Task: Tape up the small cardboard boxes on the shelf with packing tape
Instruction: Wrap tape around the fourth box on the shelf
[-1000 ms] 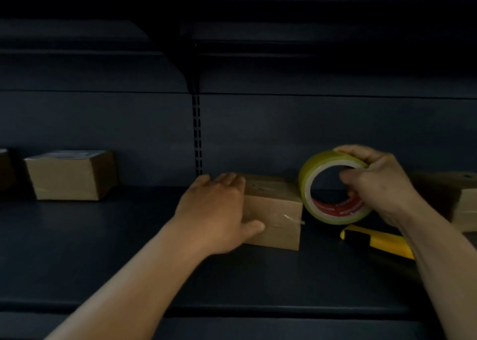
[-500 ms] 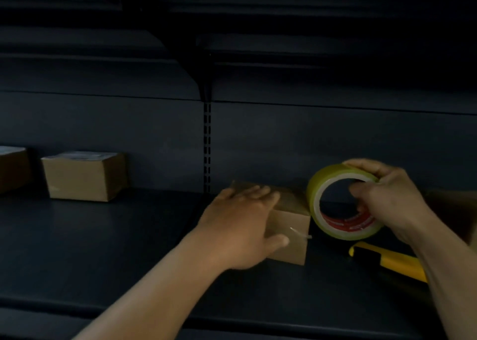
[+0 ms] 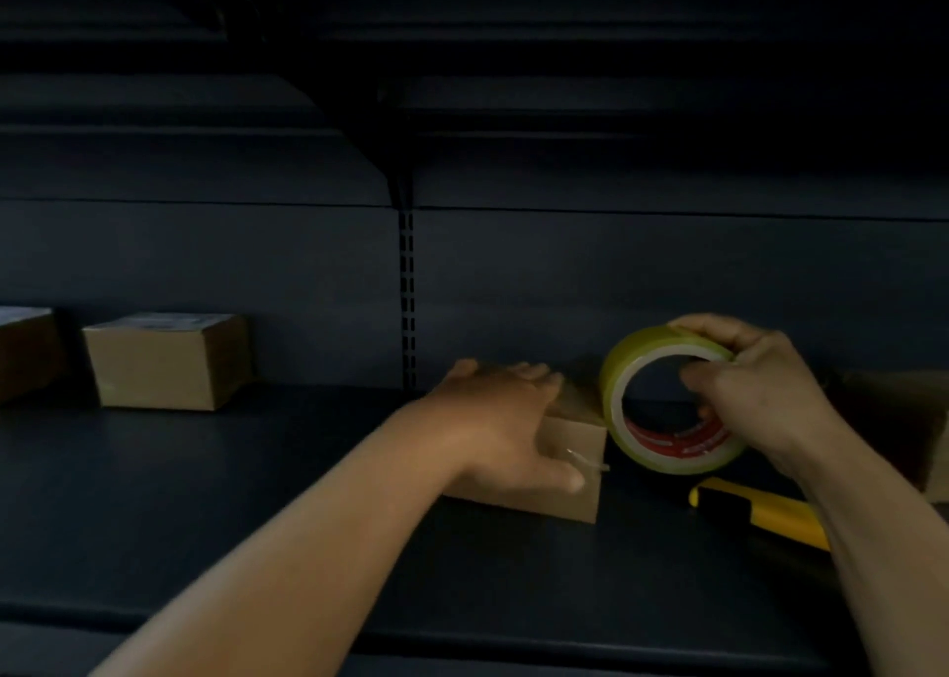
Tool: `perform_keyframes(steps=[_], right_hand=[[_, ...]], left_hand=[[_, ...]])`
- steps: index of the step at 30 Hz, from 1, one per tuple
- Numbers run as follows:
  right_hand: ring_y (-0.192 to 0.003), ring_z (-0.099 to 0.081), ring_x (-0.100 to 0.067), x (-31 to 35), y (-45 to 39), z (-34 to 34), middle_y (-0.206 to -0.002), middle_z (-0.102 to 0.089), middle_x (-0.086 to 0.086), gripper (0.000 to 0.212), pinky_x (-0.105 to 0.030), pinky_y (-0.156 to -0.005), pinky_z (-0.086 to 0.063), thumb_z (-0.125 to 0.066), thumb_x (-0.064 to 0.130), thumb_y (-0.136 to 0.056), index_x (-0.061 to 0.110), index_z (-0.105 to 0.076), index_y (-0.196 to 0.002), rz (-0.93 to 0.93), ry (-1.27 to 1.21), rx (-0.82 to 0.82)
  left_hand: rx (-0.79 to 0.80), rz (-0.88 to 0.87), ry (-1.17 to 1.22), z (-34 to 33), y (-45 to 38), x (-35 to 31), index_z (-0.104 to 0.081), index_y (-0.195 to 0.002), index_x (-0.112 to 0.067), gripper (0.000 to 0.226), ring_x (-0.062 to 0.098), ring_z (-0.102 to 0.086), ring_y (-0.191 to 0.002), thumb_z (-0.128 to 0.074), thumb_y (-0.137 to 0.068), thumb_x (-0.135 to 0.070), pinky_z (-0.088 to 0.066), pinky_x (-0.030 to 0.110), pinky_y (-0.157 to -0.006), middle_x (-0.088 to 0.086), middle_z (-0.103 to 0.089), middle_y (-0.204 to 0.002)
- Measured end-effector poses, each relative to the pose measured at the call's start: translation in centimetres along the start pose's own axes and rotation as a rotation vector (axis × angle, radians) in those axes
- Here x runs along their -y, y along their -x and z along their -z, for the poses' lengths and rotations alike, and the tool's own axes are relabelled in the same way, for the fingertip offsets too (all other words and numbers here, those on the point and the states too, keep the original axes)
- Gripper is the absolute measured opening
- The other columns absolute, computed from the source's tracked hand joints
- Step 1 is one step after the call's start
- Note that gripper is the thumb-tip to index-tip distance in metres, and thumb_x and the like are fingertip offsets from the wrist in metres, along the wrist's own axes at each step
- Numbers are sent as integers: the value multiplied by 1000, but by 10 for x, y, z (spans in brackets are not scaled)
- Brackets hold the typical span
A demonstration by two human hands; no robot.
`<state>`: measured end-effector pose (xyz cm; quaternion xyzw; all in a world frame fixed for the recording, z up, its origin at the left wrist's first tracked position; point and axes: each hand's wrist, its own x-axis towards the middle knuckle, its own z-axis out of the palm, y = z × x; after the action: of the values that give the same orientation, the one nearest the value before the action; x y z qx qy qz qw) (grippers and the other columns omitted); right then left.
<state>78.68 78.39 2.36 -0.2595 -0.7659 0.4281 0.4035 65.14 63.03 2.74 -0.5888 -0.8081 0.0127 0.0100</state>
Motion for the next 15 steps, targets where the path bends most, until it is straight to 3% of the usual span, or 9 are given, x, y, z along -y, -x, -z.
perform_keyframes(steps=[4,7,9,12,15], right_hand=[[-65,-59,-10,2,1,-2,-77,-65,5,40,-23,-59,-45,-58,-8,-82,31,-64,-91,17,-5,14],[-66,-59,-8,6,2,-2,-78,-65,7,41,-21,-60,-46,-59,-7,-82,33,-64,-92,44,7,34],[-75,-61,-8,10,3,0,-85,-66,9,43,-22,-68,-49,-59,-6,-82,34,-65,-96,63,18,59],[-83,-62,-6,19,3,1,-92,-67,10,45,-23,-71,-49,-62,-3,-81,38,-65,-97,126,-33,74],[-88,-64,-10,33,-2,-2,-100,-66,6,44,-24,-71,-49,-67,2,-80,38,-62,-104,176,-238,-17]], left_hand=[[137,14,-32,7,-23,6,6,-153,-24,108,15,5,-147,-59,-77,-66,5,47,-118,-6,6,-161],[155,-8,79,9,-37,-4,-12,-152,-29,109,28,-17,-143,-73,-67,-62,-26,46,-114,-4,-19,-157],[132,-35,136,9,-40,-4,-25,-148,-26,103,24,-37,-132,-77,-65,-58,-40,39,-105,-2,-35,-146],[33,-51,191,14,-34,3,-19,-149,-31,106,25,-24,-139,-76,-64,-60,-30,43,-112,-3,-23,-151],[-103,-63,430,26,-24,16,-2,-150,-40,118,19,-6,-142,-76,-61,-61,-16,47,-117,-11,-9,-151]])
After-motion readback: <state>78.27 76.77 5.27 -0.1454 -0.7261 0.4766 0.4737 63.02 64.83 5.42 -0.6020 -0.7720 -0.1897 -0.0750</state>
